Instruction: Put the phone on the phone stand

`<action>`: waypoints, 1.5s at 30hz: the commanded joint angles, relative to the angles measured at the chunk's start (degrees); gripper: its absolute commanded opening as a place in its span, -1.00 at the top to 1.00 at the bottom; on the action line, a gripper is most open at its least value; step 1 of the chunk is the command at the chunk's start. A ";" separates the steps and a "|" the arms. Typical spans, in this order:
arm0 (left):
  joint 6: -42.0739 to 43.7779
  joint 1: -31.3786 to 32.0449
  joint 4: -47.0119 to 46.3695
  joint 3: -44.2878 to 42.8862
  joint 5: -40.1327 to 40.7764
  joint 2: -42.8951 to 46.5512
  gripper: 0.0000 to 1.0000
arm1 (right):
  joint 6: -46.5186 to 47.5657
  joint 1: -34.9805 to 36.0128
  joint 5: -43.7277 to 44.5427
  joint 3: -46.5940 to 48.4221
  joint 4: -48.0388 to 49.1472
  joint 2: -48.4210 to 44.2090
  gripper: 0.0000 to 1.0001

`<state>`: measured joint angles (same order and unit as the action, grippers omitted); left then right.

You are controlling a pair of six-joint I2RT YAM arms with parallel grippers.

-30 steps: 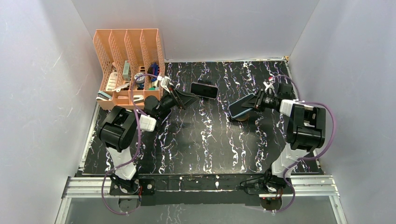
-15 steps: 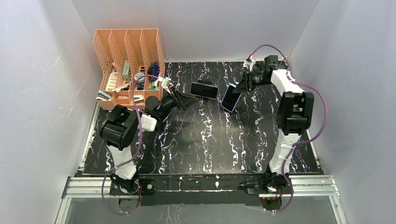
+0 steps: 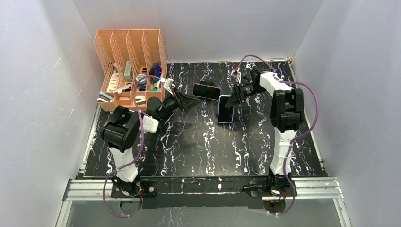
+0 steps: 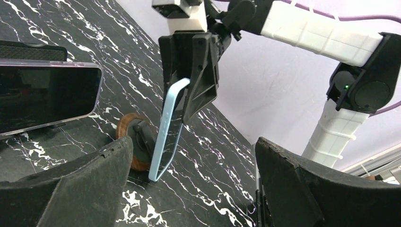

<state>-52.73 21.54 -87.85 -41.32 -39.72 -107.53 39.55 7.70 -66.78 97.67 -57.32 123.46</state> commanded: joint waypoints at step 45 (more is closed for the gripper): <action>3.68 -0.19 -12.51 -0.45 0.47 3.69 -0.97 | -29.93 -14.91 14.72 -12.01 32.80 -19.99 -0.38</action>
<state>-52.01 21.54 -87.83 -42.68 -40.49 -109.06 21.19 -7.42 -56.47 91.57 -40.12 111.50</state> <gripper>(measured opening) 0.983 0.690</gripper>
